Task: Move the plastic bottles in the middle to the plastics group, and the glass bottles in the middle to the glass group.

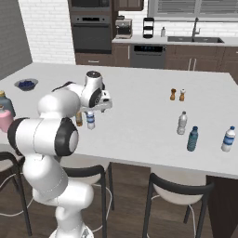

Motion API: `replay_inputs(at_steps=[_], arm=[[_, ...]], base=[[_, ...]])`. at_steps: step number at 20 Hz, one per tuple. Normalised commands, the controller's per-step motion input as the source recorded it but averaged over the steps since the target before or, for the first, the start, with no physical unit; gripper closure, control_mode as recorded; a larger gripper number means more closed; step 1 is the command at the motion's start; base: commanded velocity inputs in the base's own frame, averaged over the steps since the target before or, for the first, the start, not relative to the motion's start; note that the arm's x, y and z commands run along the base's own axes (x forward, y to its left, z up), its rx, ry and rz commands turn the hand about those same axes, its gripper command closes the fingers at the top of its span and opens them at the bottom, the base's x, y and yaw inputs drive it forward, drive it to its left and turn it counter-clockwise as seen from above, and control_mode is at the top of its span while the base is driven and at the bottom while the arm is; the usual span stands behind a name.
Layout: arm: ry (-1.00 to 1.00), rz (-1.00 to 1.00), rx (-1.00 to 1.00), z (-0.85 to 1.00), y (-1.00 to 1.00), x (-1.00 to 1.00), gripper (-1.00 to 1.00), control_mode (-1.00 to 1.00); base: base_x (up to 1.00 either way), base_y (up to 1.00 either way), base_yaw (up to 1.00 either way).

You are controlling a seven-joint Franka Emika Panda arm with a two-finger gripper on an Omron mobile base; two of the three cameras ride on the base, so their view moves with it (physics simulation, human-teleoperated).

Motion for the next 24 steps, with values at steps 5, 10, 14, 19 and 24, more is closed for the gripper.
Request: replay_inputs(at_steps=[5, 10, 14, 19, 24], arm=[[-0.20, 0.12, 0.00, -0.10, 0.35, 0.00, -1.00, -1.00], [-0.09, 0.10, 0.00, 0.00, 0.38, 0.06, -1.00, -1.00], [0.04, 0.03, -0.01, 0.00, 0.31, 0.21, -1.00, -1.00], [0.13, 0.00, 0.00, 0.00, 0.00, 0.35, -1.00, -1.00], [0.06, 0.00, 0.00, 0.00, 0.00, 0.26, -1.00, -1.00]], base=[[0.00, 0.00, 0.00], [0.00, 0.00, 0.00], [0.00, 0.00, 0.00], [0.00, 0.00, 0.00], [0.00, 0.00, 0.00]])
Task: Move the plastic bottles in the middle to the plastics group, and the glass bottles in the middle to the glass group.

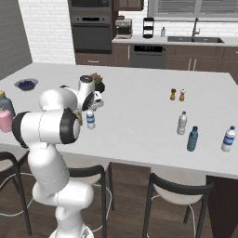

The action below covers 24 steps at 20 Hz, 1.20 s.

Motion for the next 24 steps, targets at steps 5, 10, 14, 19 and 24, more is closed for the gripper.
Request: replay_inputs(at_steps=[5, 10, 14, 19, 24], arm=[[-0.02, 0.00, 0.00, -0.19, 0.00, 0.14, -1.00, -1.00], [-0.07, 0.00, 0.00, -0.32, 0.00, 0.15, -1.00, -1.00], [-0.01, 0.00, 0.00, -0.04, 0.02, 0.11, -1.00, -1.00], [0.00, 0.00, 0.00, -0.01, 0.09, 0.13, -1.00, -1.00], [0.00, 0.00, 0.00, -0.02, 0.07, 0.20, -1.00, -1.00]], base=[[0.00, 0.00, 0.00], [0.00, 0.00, 0.00], [0.00, 0.00, 0.00], [0.00, 0.00, 0.00], [0.00, 0.00, 0.00]])
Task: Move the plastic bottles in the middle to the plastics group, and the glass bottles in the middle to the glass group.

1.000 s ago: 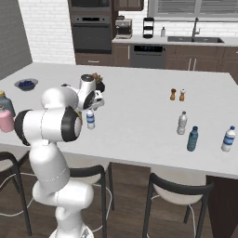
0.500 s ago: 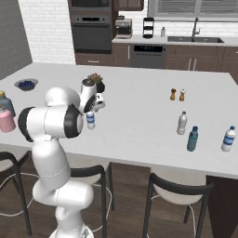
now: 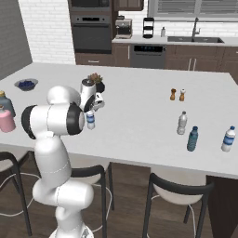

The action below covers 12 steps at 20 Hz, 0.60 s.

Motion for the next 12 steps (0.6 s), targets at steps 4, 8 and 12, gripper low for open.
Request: replay_inputs(at_steps=[4, 8, 12], arm=[[0.00, 0.00, 0.00, -0.08, 0.00, 0.14, -1.00, -1.00], [0.00, 0.00, 0.00, -0.15, 0.00, 0.17, -1.00, -1.00], [0.00, 0.00, 0.00, -0.09, 0.00, 0.06, -1.00, -1.00]], base=[[0.00, 0.00, 0.00], [0.00, 0.00, 0.00], [0.00, 0.00, 0.00]])
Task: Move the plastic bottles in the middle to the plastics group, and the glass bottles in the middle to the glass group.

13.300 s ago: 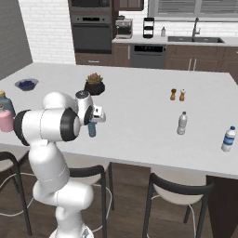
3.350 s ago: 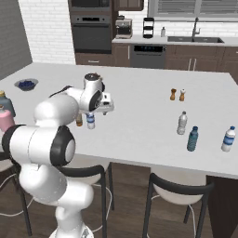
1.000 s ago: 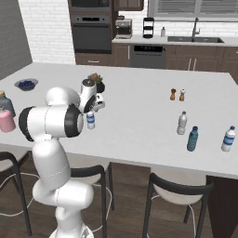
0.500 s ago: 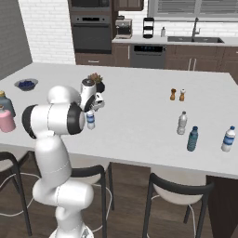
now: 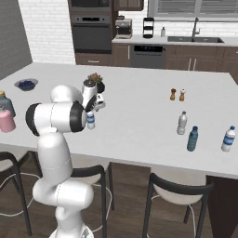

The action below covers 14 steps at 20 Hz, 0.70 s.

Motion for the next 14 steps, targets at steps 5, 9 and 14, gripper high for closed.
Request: replay_inputs(at_steps=[5, 9, 14], arm=[[0.00, 0.00, 0.00, -0.19, 0.00, 0.01, -1.00, -1.00], [0.00, 0.00, 0.00, -0.13, 0.02, 0.09, -1.00, -1.00], [0.00, 0.01, 0.00, 0.00, 0.02, 0.03, -1.00, -1.00]], base=[[0.00, 0.00, 0.00], [0.00, 0.00, 0.00], [0.00, 0.00, 0.00]])
